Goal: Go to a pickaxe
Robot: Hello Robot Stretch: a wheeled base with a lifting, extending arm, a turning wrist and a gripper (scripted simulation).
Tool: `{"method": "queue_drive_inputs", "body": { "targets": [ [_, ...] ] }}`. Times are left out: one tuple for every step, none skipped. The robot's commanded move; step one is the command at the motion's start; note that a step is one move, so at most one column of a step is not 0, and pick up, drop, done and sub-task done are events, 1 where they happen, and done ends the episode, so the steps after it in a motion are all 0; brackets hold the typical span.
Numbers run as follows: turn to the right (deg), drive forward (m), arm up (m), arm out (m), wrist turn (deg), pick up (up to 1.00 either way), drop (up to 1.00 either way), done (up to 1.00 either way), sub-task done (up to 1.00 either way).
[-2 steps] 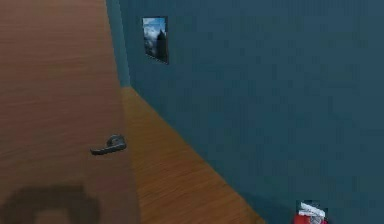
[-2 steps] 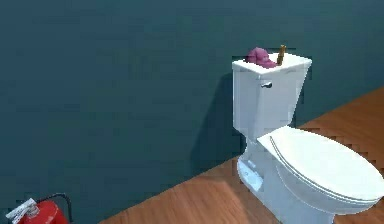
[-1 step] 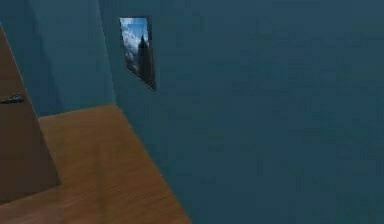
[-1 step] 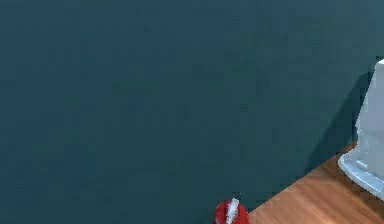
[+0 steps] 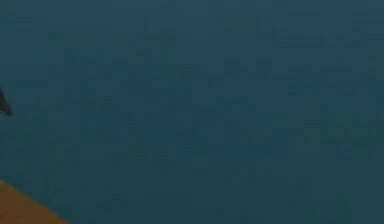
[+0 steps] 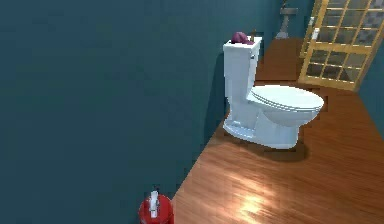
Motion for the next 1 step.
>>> {"method": "queue_drive_inputs", "body": {
  "targets": [
    [0.0, 0.05, 0.0, 0.0, 0.0, 0.0, 0.0, 0.0, 0.0]
  ]
}}
